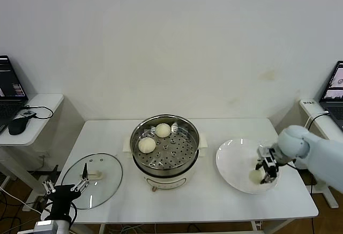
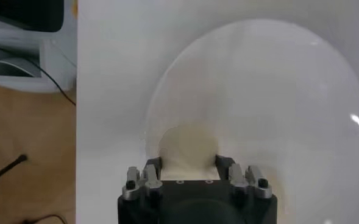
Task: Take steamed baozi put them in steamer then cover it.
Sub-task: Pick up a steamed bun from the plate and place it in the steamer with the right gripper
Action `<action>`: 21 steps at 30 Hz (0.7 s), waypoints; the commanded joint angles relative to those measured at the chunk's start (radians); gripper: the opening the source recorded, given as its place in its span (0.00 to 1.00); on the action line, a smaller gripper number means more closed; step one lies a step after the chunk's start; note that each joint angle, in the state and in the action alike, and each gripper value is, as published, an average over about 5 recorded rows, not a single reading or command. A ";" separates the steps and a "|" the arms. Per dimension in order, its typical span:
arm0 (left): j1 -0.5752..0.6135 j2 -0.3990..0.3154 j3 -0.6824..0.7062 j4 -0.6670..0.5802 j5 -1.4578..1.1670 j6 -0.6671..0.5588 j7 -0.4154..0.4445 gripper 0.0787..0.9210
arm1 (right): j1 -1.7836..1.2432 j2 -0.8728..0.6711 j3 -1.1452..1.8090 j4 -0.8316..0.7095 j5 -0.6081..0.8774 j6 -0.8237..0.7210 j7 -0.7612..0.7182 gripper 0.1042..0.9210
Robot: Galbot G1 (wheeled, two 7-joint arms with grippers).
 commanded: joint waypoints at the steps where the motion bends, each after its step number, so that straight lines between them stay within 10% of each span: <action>1: 0.001 0.004 -0.002 -0.005 -0.003 -0.002 0.001 0.88 | 0.375 0.055 -0.110 -0.005 0.141 -0.006 0.001 0.58; 21: 0.007 -0.010 -0.028 -0.015 -0.007 -0.004 0.000 0.88 | 0.570 0.576 -0.332 0.016 0.290 0.060 0.171 0.60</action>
